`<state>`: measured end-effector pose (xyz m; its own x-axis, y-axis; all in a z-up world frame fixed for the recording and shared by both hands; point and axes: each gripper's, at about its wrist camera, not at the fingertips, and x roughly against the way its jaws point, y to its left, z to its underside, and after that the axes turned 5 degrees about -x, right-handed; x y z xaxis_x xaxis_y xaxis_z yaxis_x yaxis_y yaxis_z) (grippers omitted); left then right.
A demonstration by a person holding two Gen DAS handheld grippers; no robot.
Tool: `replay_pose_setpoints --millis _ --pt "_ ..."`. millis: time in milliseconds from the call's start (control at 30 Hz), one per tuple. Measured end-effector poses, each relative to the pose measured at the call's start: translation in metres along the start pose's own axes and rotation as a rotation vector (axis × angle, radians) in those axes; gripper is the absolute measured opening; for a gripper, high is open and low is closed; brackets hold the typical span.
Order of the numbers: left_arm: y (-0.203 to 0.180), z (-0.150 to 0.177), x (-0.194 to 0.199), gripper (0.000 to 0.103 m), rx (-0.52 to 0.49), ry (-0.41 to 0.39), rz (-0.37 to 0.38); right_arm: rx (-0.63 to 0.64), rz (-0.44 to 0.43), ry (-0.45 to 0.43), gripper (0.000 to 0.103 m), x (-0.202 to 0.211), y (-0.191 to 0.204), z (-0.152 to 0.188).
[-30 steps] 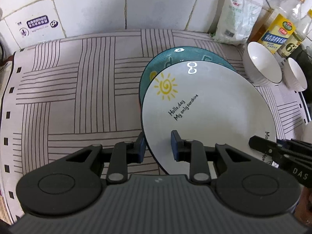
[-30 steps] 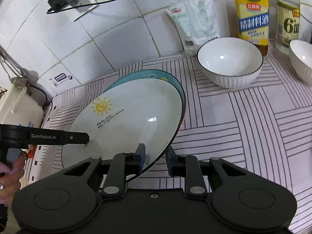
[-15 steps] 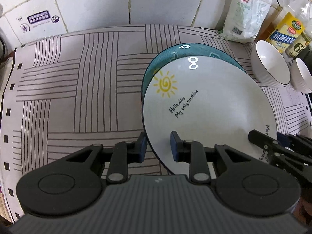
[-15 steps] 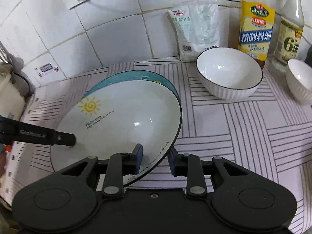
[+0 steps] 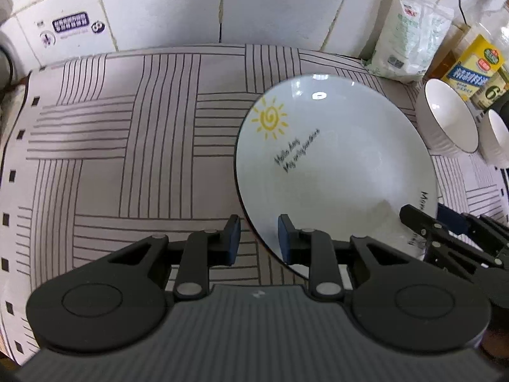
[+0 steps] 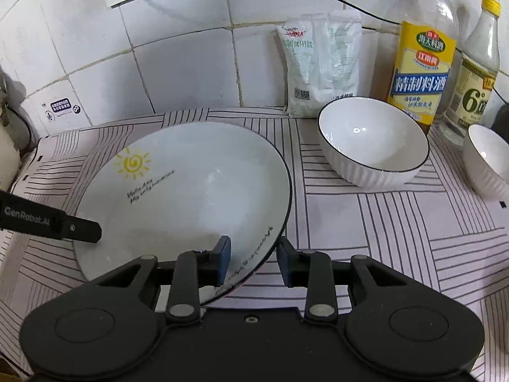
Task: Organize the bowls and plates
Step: 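Lift the white sun plate with both tools and lower it onto the egg plate, then open both tools and move them away from the plate stack toward the bowls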
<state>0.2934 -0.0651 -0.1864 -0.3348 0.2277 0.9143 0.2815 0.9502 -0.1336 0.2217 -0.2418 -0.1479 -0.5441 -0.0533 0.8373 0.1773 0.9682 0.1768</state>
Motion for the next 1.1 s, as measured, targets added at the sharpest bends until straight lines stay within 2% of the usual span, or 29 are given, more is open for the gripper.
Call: replay_pose_setpoints --millis 200,333,400,533,600,667,700,767,867,967,1033,1067,1100 --pt "0.001 0.004 0.011 0.025 0.012 -0.024 -0.01 -0.087 -0.047 -0.036 0.037 0.016 -0.009 0.005" --pt "-0.001 0.007 0.024 0.031 0.002 -0.011 -0.01 -0.067 -0.031 -0.027 0.037 0.031 -0.008 0.005" --pt "-0.005 0.01 0.034 0.038 -0.012 -0.015 -0.015 -0.057 -0.037 -0.023 0.039 0.042 -0.007 0.003" --pt "-0.013 0.016 0.058 0.046 -0.048 -0.032 -0.002 -0.054 -0.049 -0.031 0.045 0.066 -0.007 0.001" --pt "-0.019 0.021 0.071 0.059 -0.07 -0.04 0.0 -0.04 -0.059 -0.035 0.052 0.079 -0.004 0.001" --pt "-0.026 0.027 0.081 0.067 -0.096 -0.05 -0.005 -0.041 -0.106 -0.046 0.058 0.09 -0.003 0.002" --pt "-0.03 0.03 0.086 0.069 -0.104 -0.053 -0.008 -0.057 -0.116 -0.055 0.062 0.096 -0.003 0.002" --pt "-0.036 0.035 0.096 0.071 -0.107 -0.057 -0.007 -0.069 -0.115 -0.068 0.064 0.108 -0.002 0.004" --pt "-0.045 0.043 0.112 0.079 -0.118 -0.083 -0.002 -0.056 -0.108 -0.091 0.069 0.128 0.002 0.007" --pt "-0.055 0.051 0.128 0.08 -0.146 -0.101 -0.004 -0.034 -0.08 -0.12 0.072 0.148 0.003 0.011" --pt "-0.061 0.055 0.137 0.087 -0.153 -0.096 -0.015 -0.037 -0.07 -0.125 0.073 0.16 0.0 0.014" --pt "-0.064 0.057 0.142 0.094 -0.153 -0.094 -0.028 -0.037 -0.075 -0.12 0.073 0.165 -0.002 0.015" --pt "-0.066 0.059 0.146 0.095 -0.155 -0.104 -0.038 -0.039 -0.083 -0.117 0.074 0.168 -0.005 0.016"
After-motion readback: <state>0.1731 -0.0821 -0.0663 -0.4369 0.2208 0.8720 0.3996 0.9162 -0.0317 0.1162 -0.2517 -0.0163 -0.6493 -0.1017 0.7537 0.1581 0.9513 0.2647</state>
